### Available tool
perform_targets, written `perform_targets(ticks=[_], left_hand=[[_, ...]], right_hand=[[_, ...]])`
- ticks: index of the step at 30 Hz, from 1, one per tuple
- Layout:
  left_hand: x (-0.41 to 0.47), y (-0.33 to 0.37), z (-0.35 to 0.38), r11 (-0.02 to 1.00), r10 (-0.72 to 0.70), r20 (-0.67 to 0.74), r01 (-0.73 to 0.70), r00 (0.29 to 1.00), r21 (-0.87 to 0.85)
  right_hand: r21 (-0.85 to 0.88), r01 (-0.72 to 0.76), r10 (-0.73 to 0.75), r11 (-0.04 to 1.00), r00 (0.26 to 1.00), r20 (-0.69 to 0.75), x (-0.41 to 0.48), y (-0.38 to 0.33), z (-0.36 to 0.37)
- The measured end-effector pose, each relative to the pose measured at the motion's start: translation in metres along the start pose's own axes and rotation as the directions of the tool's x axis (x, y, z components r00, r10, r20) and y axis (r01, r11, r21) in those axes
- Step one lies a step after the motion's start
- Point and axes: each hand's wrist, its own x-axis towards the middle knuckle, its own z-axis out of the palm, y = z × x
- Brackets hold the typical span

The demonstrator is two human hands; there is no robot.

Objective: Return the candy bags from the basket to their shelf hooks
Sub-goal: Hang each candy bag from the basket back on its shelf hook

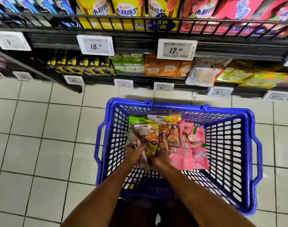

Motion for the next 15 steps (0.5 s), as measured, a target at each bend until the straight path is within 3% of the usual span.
perform_targets(ticks=[4,8,13,15], left_hand=[[-0.028,0.025,-0.005,0.996,0.084,0.1,-0.088,0.991,0.035],[-0.098,0.069,-0.02,0.973,0.204,0.17,-0.219,0.964,0.073],[-0.221,0.158,-0.052,0.935,0.329,0.181,-0.293,0.927,-0.2],[-0.274,0.191,-0.067,0.901,0.392,0.101,-0.359,0.915,-0.244]], right_hand=[[0.227,0.01,0.001,0.974,0.999,-0.047,-0.018,-0.014,-0.006],[0.554,0.031,-0.029,0.832,0.999,-0.013,-0.08,-0.048,-0.044],[0.747,0.201,-0.237,0.633,0.97,-0.06,-0.206,-0.104,-0.126],[0.798,0.207,-0.297,0.567,0.954,-0.036,-0.263,-0.128,-0.156]])
